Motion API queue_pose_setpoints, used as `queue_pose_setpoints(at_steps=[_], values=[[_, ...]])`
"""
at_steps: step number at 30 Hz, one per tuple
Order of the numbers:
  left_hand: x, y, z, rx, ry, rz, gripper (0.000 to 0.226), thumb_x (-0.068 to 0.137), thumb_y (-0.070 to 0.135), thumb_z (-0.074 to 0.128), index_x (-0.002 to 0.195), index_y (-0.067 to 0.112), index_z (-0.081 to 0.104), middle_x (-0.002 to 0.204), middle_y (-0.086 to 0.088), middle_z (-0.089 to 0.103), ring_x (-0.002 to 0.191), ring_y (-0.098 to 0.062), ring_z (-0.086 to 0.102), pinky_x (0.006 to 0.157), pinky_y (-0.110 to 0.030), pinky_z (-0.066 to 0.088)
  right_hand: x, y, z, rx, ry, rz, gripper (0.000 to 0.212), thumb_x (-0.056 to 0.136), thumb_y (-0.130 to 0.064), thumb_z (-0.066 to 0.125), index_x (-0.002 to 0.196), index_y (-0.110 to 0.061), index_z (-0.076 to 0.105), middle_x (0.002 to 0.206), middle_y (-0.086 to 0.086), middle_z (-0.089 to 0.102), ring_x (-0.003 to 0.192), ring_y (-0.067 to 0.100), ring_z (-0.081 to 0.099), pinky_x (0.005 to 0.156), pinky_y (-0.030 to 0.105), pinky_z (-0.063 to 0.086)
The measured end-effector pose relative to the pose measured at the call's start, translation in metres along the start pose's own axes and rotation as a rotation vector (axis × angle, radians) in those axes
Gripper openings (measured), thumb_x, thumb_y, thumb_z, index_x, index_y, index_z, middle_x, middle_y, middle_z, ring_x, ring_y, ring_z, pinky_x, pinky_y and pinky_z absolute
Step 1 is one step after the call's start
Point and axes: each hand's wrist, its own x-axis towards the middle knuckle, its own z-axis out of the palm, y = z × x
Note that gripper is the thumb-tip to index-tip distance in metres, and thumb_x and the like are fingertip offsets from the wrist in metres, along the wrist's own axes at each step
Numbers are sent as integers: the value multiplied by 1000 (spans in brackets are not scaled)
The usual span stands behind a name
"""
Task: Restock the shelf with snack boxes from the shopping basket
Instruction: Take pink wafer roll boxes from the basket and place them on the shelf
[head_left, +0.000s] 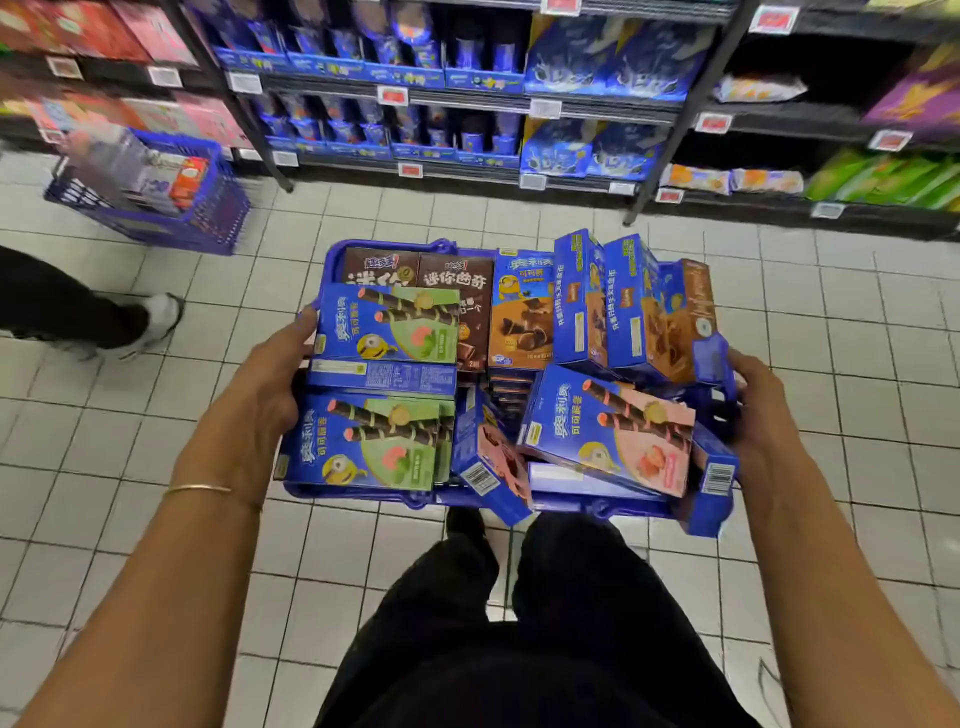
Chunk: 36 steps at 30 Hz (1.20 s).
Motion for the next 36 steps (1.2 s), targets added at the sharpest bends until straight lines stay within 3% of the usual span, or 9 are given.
queue_pose_setpoints(at_steps=[3, 6, 11, 18, 22, 27, 31, 33, 36], values=[[38, 57, 19, 17, 15, 8, 43, 91, 66, 70, 97, 23, 74, 103, -2, 81, 76, -23, 76, 68, -42, 61, 31, -32, 43, 31, 1, -2, 27, 85, -46, 67, 86, -19, 67, 66, 3, 70, 53, 19, 66, 60, 28, 52], [83, 107, 47, 48, 2, -23, 49, 91, 66, 68, 112, 23, 76, 109, -2, 81, 88, -25, 79, 79, -47, 64, 74, -58, 83, 58, 34, 6, 31, 85, -47, 66, 95, -18, 66, 69, 4, 69, 59, 20, 67, 63, 29, 53], [166, 169, 98, 66, 28, -58, 45, 90, 69, 68, 91, 24, 73, 89, 2, 82, 62, -20, 77, 62, -38, 60, 163, -103, 152, 114, 3, 71, 31, 86, -46, 66, 89, -16, 68, 74, 6, 69, 62, 22, 66, 62, 28, 54], [307, 224, 172, 85, -34, -99, 57, 87, 74, 65, 116, 26, 75, 116, -2, 80, 104, -29, 78, 81, -47, 62, 299, -145, 242, 80, 77, 102, 29, 90, -43, 63, 95, -14, 64, 71, 5, 67, 45, 17, 66, 44, 21, 52], [413, 234, 209, 103, -66, -86, 50, 87, 73, 65, 102, 27, 79, 112, -1, 81, 89, -26, 79, 74, -43, 63, 396, -136, 287, 145, 76, 106, 34, 86, -47, 65, 97, -15, 67, 68, 5, 68, 55, 21, 66, 53, 23, 54], [572, 227, 256, 113, -76, -46, 55, 90, 72, 63, 117, 26, 77, 114, -1, 81, 100, -28, 78, 78, -46, 61, 540, -103, 339, 137, 65, 65, 33, 86, -46, 63, 84, -13, 65, 69, 7, 65, 53, 22, 63, 53, 23, 52], [682, 216, 291, 84, -72, 6, 47, 95, 65, 64, 110, 23, 77, 99, -2, 83, 72, -24, 80, 53, -40, 62, 641, -73, 372, 107, 61, 30, 47, 84, -47, 64, 48, -17, 64, 54, 4, 61, 50, 22, 62, 58, 27, 49], [725, 208, 306, 68, -71, 14, 38, 95, 61, 67, 93, 24, 74, 84, -1, 82, 57, -21, 77, 40, -39, 57, 684, -55, 383, 100, 72, 10, 40, 83, -47, 64, 58, -16, 62, 50, 3, 60, 48, 21, 62, 57, 27, 50], [773, 196, 321, 81, -77, 37, 37, 98, 59, 63, 89, 24, 72, 76, -1, 81, 51, -20, 74, 37, -34, 55, 734, -39, 398, 80, 55, -6, 33, 84, -46, 64, 74, -14, 62, 58, 3, 63, 52, 20, 62, 55, 25, 51]])
